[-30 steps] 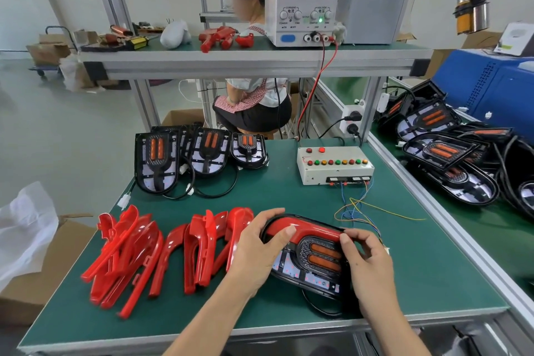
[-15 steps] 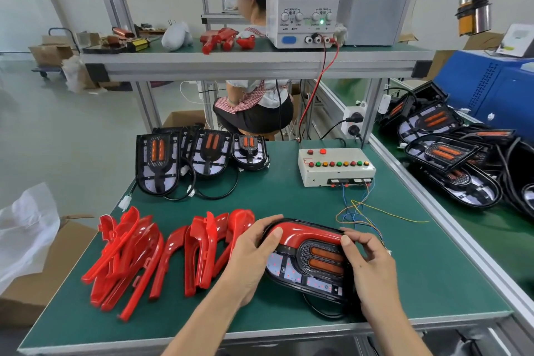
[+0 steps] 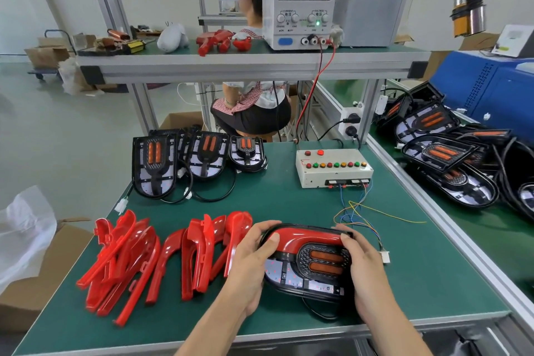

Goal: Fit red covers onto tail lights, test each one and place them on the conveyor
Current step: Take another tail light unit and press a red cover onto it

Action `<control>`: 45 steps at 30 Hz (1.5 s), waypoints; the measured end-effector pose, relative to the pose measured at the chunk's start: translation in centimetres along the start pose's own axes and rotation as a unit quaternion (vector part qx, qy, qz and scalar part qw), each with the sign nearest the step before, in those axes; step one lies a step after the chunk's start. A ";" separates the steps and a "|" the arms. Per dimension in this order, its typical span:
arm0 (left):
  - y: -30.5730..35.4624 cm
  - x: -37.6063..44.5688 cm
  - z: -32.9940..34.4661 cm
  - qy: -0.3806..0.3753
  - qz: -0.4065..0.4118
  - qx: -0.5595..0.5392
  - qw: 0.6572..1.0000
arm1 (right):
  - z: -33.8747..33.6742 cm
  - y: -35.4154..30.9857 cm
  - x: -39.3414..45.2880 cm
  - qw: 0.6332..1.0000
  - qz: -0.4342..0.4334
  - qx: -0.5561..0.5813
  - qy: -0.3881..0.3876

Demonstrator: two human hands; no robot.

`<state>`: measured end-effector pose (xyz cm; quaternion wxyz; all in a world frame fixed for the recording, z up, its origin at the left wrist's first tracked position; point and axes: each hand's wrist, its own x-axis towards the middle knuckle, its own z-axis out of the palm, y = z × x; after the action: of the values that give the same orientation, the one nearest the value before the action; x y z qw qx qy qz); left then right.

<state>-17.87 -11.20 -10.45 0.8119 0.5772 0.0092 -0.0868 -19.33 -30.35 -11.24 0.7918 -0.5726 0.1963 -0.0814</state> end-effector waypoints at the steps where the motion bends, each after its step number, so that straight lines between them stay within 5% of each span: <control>1: 0.0 -0.1 0.1 0.002 0.005 0.001 1.000 | 0.1 -0.1 0.0 1.000 0.006 -0.008 -0.006; 16: 0.6 -0.1 -0.3 0.010 -0.053 0.006 0.999 | 0.3 -0.1 -0.2 0.999 0.015 -0.027 -0.019; 23: 1.8 0.9 -0.7 0.014 -0.044 0.151 0.987 | 0.1 -0.1 -0.2 0.999 0.018 -0.024 -0.034; 26: 2.7 1.4 0.0 0.009 0.037 0.324 0.945 | 0.2 -0.1 -0.1 0.999 0.013 -0.027 -0.045; 29: 3.4 2.2 1.7 0.012 0.072 0.524 0.849 | 0.2 0.0 -0.2 0.998 0.006 -0.031 -0.053; 32: 3.9 3.2 2.8 -0.011 0.057 0.591 0.804 | 0.2 0.1 -0.2 0.998 0.002 -0.033 -0.056; 37: 3.5 4.2 2.2 -0.043 0.051 0.605 0.793 | 0.2 0.2 -0.1 0.998 0.004 -0.031 -0.062; 45: 2.7 4.1 1.6 -0.017 0.081 0.551 0.830 | 0.1 0.3 -0.1 0.997 0.005 -0.034 -0.071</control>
<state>-13.52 -12.40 -7.85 0.3636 0.9258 -0.1008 -0.0208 -19.41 -30.08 -11.44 0.7839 -0.6029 0.1452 -0.0300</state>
